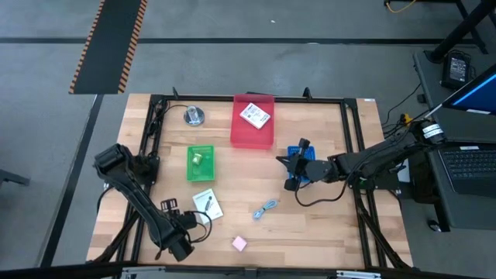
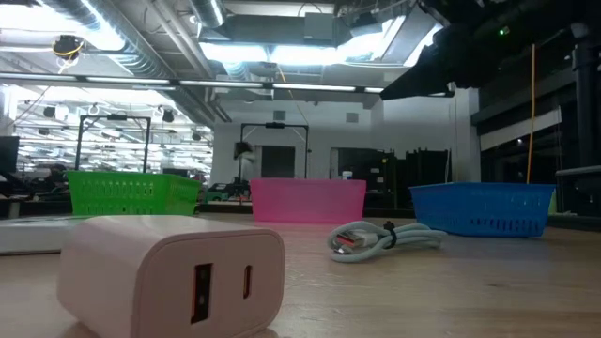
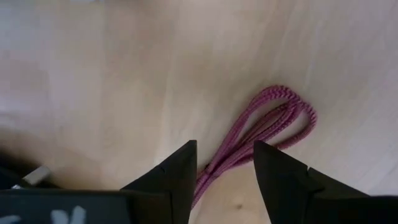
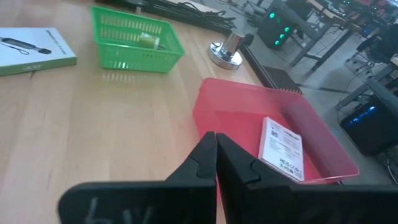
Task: Pick and place items into bin
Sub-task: Put the pink charger cable into the blue basket
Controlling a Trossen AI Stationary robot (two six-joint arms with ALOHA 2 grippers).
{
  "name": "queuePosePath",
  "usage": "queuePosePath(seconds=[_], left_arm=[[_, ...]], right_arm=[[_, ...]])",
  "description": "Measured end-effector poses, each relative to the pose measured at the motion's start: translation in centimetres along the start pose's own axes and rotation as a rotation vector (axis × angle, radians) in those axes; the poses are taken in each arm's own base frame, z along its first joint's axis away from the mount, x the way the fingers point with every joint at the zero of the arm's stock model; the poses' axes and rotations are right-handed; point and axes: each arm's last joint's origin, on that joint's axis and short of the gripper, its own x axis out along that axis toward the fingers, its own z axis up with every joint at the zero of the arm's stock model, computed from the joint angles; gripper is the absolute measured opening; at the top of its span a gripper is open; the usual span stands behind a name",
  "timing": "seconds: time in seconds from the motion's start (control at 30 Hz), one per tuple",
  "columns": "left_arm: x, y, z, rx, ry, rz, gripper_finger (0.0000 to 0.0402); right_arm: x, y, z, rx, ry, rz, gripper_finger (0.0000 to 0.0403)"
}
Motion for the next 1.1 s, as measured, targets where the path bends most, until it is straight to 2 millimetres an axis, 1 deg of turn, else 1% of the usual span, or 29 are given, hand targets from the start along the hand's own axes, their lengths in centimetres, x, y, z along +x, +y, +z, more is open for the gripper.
queuePosePath(seconds=[0.3,0.47,0.57,0.63,0.7,0.87,0.97,1.1], left_arm=[[1.7,-0.8,0.3,0.039,0.013,0.033,0.0146],[2.2,-1.1,0.4,0.041,0.022,0.053,0.0144],[2.3,-1.1,0.4,0.052,0.021,0.049,0.0136],[2.3,-1.2,0.5,0.070,0.018,0.037,0.0122],[2.3,-1.3,0.5,0.088,0.020,0.025,0.0099],[2.4,-1.5,0.6,0.116,0.026,0.004,0.0016],[2.4,-1.5,0.5,0.140,0.037,0.000,0.0007],[2.4,-1.5,0.5,0.163,0.037,0.000,0.0005]], right_arm=[[0.0,0.0,0.0,0.002,0.000,0.001,0.0000],[0.0,0.0,0.0,0.003,0.000,0.001,0.0000],[0.0,0.1,0.0,0.002,-0.002,0.017,0.0000],[0.0,0.1,0.0,0.001,-0.004,0.040,0.0000],[0.0,0.2,0.0,0.001,-0.005,0.053,0.0000],[0.0,0.2,0.0,0.001,-0.005,0.054,0.0000],[0.0,0.2,0.0,0.001,-0.005,0.054,0.0000],[0.0,0.2,0.0,0.000,-0.005,0.054,0.0000]])
